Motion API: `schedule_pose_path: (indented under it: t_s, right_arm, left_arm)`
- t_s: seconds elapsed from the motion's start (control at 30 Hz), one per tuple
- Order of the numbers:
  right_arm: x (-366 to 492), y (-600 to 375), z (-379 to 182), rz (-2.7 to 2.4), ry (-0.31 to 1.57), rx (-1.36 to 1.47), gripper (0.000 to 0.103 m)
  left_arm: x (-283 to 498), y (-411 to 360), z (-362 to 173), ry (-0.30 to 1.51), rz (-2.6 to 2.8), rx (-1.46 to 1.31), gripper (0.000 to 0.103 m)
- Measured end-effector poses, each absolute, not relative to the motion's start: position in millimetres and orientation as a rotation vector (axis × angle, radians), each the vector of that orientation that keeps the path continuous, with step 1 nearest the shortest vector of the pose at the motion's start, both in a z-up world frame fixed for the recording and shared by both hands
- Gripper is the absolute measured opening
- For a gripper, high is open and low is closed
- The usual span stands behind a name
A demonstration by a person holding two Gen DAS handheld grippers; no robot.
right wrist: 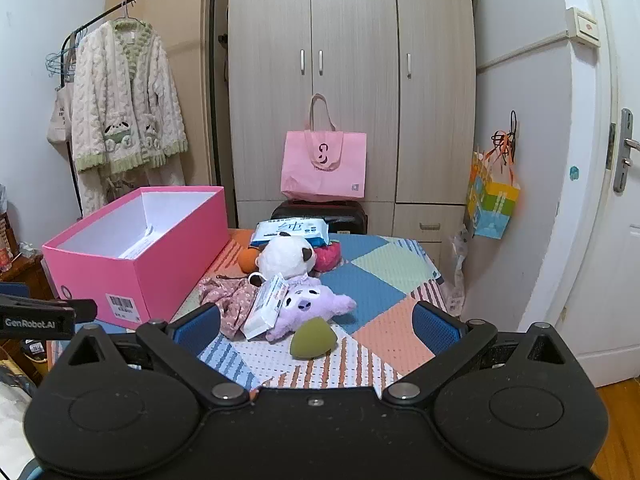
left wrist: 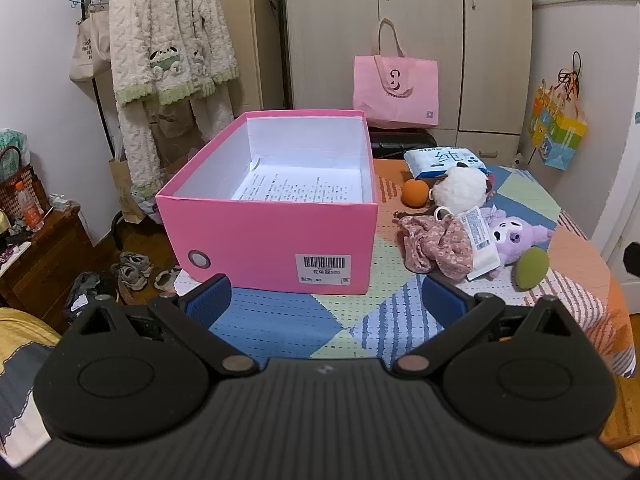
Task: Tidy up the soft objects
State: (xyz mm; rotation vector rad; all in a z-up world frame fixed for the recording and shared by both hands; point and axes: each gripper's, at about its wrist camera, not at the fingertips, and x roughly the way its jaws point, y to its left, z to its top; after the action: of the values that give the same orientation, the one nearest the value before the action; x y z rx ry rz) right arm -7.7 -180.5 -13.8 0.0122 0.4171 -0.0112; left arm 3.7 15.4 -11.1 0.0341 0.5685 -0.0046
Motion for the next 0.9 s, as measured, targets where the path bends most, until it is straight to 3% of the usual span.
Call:
schedule_pose_path:
  t_s: [0.17, 0.9]
  right_arm:
    - [-8, -181, -14, -0.010, 0.419, 0.010, 0.103]
    - [-11, -177, -13, 0.034, 0.417, 0.022, 0.103]
  left_arm:
    - [-8, 18, -9, 0.485, -0.006, 0.032, 0.103]
    - [-13, 22, -9, 0.456, -0.038, 0.002, 0.103]
